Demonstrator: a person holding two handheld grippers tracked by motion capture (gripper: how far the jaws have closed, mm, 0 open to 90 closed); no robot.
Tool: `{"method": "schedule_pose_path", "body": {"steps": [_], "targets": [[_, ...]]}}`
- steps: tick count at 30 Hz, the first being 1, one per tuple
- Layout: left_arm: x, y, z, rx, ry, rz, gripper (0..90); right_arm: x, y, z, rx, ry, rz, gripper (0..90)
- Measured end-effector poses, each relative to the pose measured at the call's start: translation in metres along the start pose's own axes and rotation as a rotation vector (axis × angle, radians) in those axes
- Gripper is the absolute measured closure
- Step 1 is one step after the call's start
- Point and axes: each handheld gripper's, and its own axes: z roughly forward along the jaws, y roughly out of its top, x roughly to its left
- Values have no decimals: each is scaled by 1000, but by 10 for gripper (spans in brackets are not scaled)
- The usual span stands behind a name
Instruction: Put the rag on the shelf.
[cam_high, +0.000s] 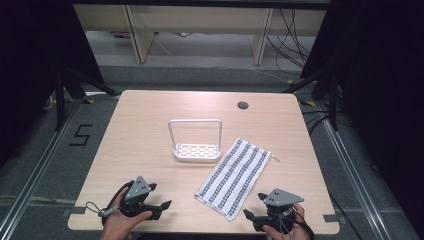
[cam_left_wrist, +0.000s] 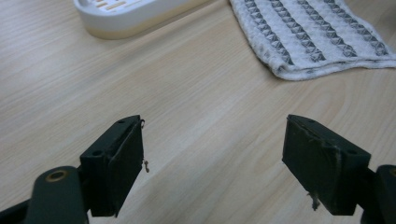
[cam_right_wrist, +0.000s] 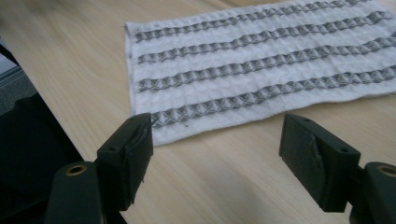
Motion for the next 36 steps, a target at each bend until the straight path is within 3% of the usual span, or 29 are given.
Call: {"method": "schedule_pose_path", "body": {"steps": [1,2,4,5,6,10,13,14,17,19,21,22,24,25,27,28,31,32,34,36], "targets": [[-2,1,2,-2,-10,-1,200,1,1,1,3,5,-26,281],[-2,3,5,12,-12,27,202,4,2,2,4,3,-31,284],[-8,5,9,3,-28,13,210,9,4,4,8,16,-50,300],[-8,6,10,26,-29,44,220,12,5,6,11,22,-59,307],[-12,9,14,24,-44,50,227,17,7,10,24,29,-90,319],[-16,14,19,26,-70,82,249,23,9,16,36,50,-116,348],[-19,19,24,28,-77,97,292,29,11,21,49,54,-117,365],[-22,21,27,13,-100,91,292,30,12,22,49,54,-124,370],[-24,24,32,25,-103,98,330,36,14,28,65,58,-137,375],[-22,27,35,47,-122,125,344,41,14,33,90,66,-147,397],[-22,28,38,46,-132,124,362,42,14,36,104,63,-154,406],[-23,29,41,30,-141,98,362,43,13,38,103,63,-141,414],[-20,32,42,59,-138,138,380,43,13,41,123,60,-157,425],[-23,33,44,46,-147,112,393,42,13,41,124,52,-164,427],[-23,36,48,51,-156,120,419,42,13,42,130,55,-151,446],[-25,38,52,74,-167,144,424,41,12,42,110,49,-150,455],[-29,41,57,82,-169,155,430,41,12,43,113,47,-149,466],[-29,43,58,101,-164,187,432,40,12,43,114,43,-150,471],[-33,46,62,115,-175,208,438,40,12,43,112,38,-151,491],[-34,47,64,116,-170,206,442,40,12,43,113,38,-146,499]]}}
